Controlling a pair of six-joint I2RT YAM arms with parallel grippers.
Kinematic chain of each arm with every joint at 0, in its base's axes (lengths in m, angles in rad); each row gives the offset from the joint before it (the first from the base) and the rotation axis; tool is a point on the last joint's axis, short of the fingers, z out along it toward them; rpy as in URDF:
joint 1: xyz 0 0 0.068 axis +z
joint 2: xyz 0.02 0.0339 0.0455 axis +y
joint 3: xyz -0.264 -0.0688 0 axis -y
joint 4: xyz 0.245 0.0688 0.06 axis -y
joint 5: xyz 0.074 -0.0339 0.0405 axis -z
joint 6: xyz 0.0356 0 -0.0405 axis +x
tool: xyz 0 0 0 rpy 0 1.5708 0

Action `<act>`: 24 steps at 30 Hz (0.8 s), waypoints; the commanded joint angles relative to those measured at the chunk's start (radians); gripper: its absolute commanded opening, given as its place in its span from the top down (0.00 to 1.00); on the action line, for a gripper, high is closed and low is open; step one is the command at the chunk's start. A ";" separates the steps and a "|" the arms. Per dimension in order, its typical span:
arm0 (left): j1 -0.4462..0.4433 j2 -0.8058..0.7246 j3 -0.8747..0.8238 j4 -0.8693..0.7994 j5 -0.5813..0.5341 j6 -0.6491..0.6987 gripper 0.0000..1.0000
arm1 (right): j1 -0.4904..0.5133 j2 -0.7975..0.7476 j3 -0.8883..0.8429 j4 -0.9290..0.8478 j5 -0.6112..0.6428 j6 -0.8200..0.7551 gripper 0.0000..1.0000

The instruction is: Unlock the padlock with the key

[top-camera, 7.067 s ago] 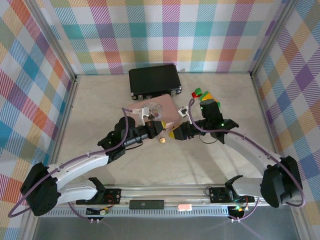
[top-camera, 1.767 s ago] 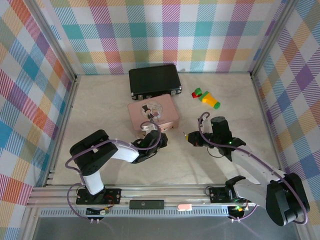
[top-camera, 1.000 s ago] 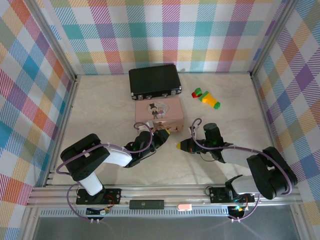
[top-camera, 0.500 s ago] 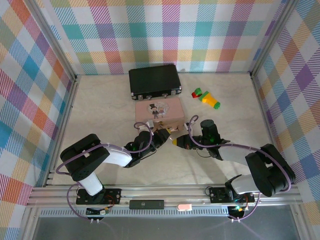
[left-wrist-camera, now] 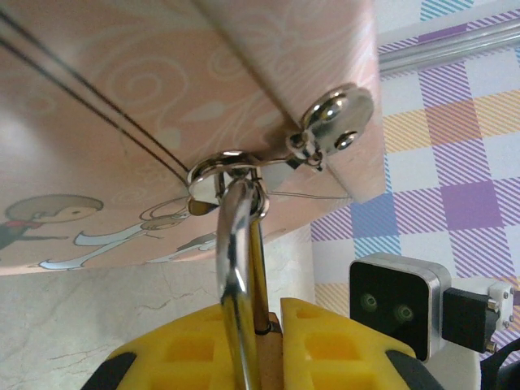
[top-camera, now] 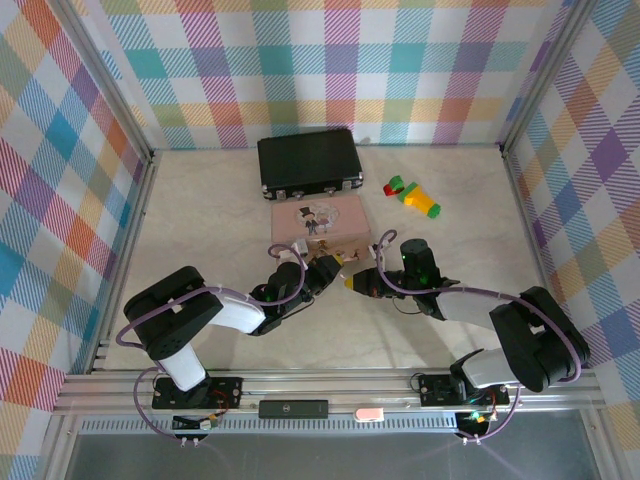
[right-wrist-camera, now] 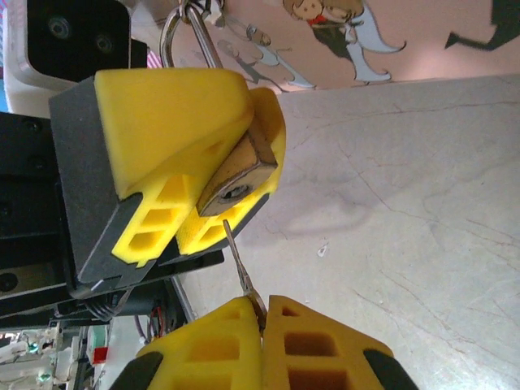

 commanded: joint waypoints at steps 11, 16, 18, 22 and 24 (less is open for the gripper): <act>-0.016 -0.003 0.009 0.097 0.007 0.004 1.00 | 0.007 -0.017 0.025 0.037 0.025 0.022 1.00; -0.025 0.010 0.016 0.099 0.004 0.000 1.00 | 0.007 -0.029 0.026 0.049 0.011 0.027 1.00; -0.026 0.017 0.017 0.101 0.001 0.002 1.00 | 0.007 -0.041 0.023 0.047 0.007 0.025 1.00; -0.027 0.027 0.018 0.117 0.002 -0.005 1.00 | 0.007 -0.065 0.019 0.024 0.017 0.015 1.00; -0.029 0.030 0.022 0.118 0.004 -0.006 1.00 | 0.006 -0.067 0.024 0.008 0.028 0.009 1.00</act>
